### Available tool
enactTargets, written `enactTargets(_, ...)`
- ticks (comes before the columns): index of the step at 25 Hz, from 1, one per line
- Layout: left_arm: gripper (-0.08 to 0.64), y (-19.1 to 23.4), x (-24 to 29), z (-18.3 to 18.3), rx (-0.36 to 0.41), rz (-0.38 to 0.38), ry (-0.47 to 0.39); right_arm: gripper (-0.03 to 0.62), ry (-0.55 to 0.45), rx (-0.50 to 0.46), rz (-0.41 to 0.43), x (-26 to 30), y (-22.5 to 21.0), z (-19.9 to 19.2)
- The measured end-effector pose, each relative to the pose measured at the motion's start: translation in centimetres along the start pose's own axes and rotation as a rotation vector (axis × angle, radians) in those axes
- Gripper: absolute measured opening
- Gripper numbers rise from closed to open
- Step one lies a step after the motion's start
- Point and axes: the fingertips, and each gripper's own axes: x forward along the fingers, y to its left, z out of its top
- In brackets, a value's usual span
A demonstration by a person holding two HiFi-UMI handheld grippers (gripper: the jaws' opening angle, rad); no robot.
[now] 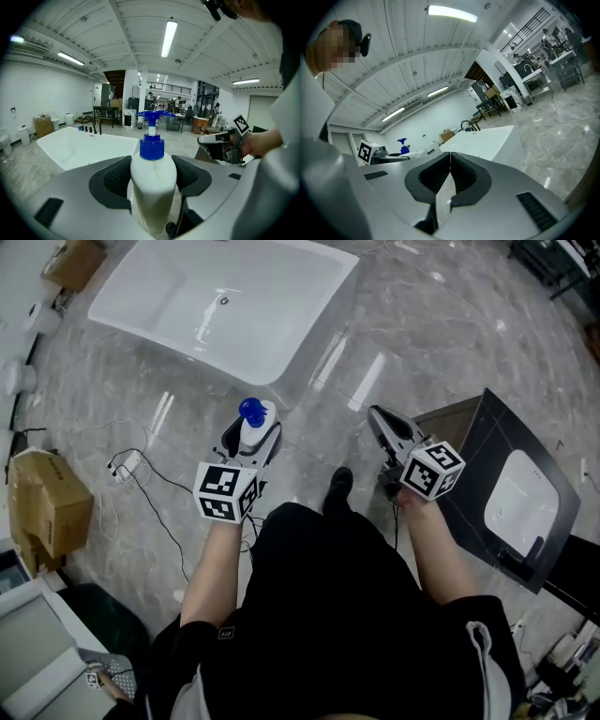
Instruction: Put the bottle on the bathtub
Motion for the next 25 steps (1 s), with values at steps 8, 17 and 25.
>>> enactTargets(8,0.272,0.6,5.0,-2.3,0.005,-0.039,0.017,0.029,0.022,0.014,-0.091,1.2,-4.7,-2.3)
enactTargets(17,0.272,2.9,10.3,-7.7,-0.007,-0.104,0.059,0.029,0.033,0.05,-0.133,6.0,-8.8,-6.5)
enactTargets(25,0.272,3.1,14.9,-15.4,0.036,-0.146,0.11,0.029,0.02,0.092,-0.112,8.6,-13.2,-14.7)
